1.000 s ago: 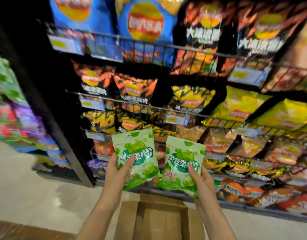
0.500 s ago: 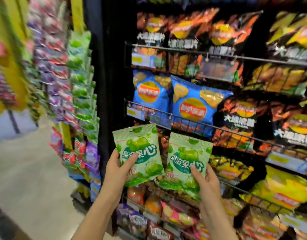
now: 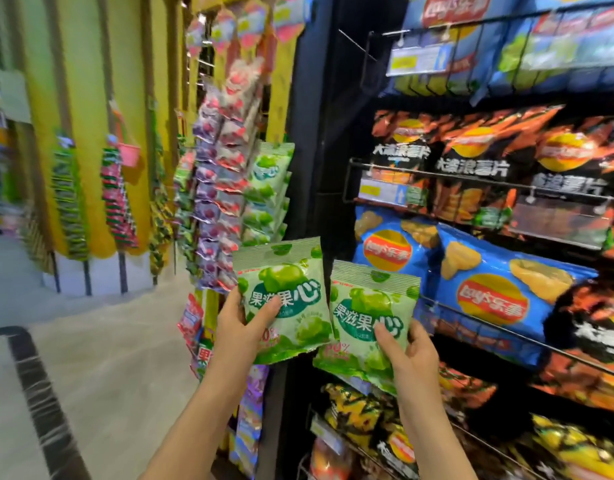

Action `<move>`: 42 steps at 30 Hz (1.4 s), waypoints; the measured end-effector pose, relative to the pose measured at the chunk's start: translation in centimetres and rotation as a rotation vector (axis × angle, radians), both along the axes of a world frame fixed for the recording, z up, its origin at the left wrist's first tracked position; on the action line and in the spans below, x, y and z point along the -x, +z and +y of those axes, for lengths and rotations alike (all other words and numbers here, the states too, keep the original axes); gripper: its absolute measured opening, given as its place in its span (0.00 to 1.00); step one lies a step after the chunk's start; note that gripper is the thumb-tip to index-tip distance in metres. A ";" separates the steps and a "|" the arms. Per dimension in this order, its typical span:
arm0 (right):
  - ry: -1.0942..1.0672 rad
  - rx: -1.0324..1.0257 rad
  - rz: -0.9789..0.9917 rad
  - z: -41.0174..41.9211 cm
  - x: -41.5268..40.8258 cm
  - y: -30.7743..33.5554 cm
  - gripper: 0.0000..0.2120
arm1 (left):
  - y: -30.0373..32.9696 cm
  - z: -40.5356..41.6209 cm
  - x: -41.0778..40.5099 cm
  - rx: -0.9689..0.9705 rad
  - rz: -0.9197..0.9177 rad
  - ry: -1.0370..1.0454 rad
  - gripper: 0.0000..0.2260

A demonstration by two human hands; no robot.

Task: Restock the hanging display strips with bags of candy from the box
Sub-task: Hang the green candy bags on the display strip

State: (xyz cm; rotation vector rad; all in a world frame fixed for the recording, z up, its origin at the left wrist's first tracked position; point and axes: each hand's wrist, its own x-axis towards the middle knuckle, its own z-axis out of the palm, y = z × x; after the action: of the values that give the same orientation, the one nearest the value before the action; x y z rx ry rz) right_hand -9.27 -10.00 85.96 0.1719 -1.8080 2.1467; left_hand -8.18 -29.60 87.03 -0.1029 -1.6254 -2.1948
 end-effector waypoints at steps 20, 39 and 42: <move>-0.174 0.077 0.155 -21.3 8.7 4.3 0.06 | 3.9 -21.9 9.8 0.058 0.084 -0.005 0.16; -0.454 -0.241 0.476 -20.0 22.1 14.0 0.26 | 11.3 -22.9 26.8 0.003 0.317 -0.153 0.31; -0.492 -0.315 0.505 -20.0 24.5 16.0 0.25 | 13.4 -22.5 29.4 0.017 0.361 -0.167 0.28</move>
State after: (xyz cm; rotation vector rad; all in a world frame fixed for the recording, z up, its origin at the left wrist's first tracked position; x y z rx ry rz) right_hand -33.74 -29.96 101.95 0.2787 -1.6521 1.3324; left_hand -37.62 -52.14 100.43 -0.6222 -1.4744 -2.1269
